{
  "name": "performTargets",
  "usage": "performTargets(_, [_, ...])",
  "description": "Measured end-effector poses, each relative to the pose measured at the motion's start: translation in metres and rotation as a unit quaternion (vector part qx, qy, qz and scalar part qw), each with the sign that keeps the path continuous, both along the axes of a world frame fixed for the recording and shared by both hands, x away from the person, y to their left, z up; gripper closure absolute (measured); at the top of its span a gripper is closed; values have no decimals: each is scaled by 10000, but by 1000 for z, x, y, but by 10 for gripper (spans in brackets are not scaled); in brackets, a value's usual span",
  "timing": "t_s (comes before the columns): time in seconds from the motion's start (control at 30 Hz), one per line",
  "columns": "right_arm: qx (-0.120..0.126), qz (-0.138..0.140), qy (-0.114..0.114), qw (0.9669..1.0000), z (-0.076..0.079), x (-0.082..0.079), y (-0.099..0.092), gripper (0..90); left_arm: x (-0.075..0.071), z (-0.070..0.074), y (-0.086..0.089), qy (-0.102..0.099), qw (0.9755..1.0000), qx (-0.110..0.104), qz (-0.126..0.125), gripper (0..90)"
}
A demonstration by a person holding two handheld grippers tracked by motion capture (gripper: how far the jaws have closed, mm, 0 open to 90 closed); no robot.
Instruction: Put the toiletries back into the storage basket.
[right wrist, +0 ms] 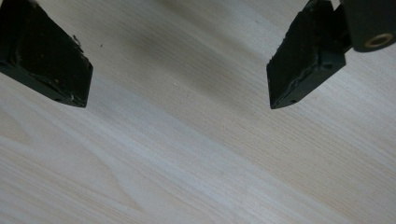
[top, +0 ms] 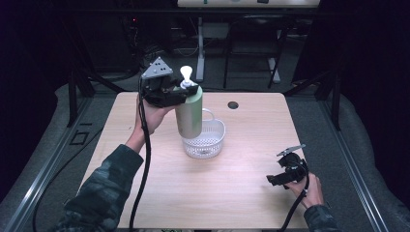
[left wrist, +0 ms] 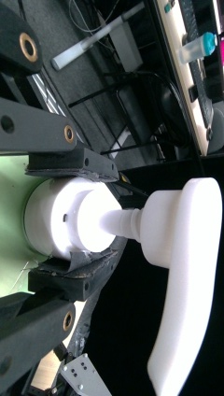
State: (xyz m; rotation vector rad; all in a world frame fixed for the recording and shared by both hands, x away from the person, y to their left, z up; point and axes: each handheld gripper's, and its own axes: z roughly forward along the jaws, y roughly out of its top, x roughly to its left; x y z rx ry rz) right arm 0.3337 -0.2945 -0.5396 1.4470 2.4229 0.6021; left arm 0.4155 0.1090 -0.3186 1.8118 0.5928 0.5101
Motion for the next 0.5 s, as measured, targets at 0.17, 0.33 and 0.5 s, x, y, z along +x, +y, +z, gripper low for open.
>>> performTargets(0.17, [2, -16, 9, 10000, 0, 0, 0, 65, 3, -3, -6, -11, 10000, -37, 0, 557])
performTargets(0.33, [-25, -4, 3, 10000, 0, 0, -1, 65, 6, -6, -9, 44, 10000, -57, -6, 556])
performTargets(0.5, [-28, -8, 10, 10000, 0, -1, 0, 65, 8, -12, -13, 57, 10000, -70, -10, 557])
